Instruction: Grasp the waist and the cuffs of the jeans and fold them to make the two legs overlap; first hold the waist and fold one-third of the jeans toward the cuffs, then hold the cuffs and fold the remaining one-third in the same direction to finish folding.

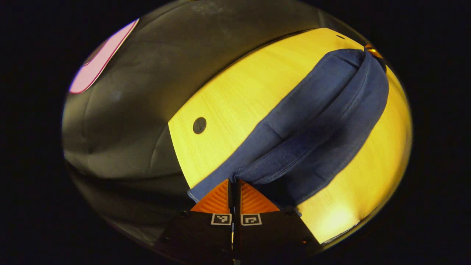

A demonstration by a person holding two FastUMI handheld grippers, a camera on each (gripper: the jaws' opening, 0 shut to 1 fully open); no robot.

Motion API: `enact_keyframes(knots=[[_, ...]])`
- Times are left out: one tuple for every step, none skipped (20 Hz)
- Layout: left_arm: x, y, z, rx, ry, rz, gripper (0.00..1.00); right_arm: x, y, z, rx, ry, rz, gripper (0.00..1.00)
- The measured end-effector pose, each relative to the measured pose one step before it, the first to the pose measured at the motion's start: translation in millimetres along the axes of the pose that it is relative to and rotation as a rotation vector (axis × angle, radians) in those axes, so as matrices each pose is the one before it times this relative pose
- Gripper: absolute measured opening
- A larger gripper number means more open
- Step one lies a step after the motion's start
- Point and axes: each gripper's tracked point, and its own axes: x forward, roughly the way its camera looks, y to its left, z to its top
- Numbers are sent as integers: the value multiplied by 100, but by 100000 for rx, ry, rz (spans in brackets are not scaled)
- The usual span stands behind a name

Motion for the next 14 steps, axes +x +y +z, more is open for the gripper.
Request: enact_keyframes(knots=[[1415,650,877,2412,-178,2092,0,1632,-38,315,1505,965,113,2],[1241,162,701,1802,499,2019,0,1553,29,-377,1095,1523,383,2],[1243,-351,816,797,621,976,0,1357,185,-565,478,2174,355,2],[966,-612,308,-181,219,-494,0,1085,78,-578,-416,2236,-65,2],[881,-154,-464,-437,253,-632,0,822,104,-236,-720,1252,-172,2],[720,-16,30,-559,-8,-21,0,296,267,125,-110,-190,-201,3],[371,-185,-94,-830,517,171,0,233,74,105,205,-874,256,3],[462,43,-250,-735,259,329,0,-46,-160,154,893,-1793,409,4],[163,-10,-129,-1406,-283,261,5,-24,-175,267,1473,-1593,435,10],[-50,404,30,-1266,-921,1948,22,-327,-244,277,2981,-1128,471,16],[-49,641,39,-1707,-1903,2596,39,57,-442,-33,2628,-796,53,37],[-207,436,218,-3377,-2999,2045,57,-352,-514,78,2243,-674,636,57],[-422,311,517,-3970,-3613,1208,74,-145,-558,254,3226,-1679,462,77],[-354,322,383,-4291,-3602,1869,83,-876,-366,282,4716,-1962,956,98]])
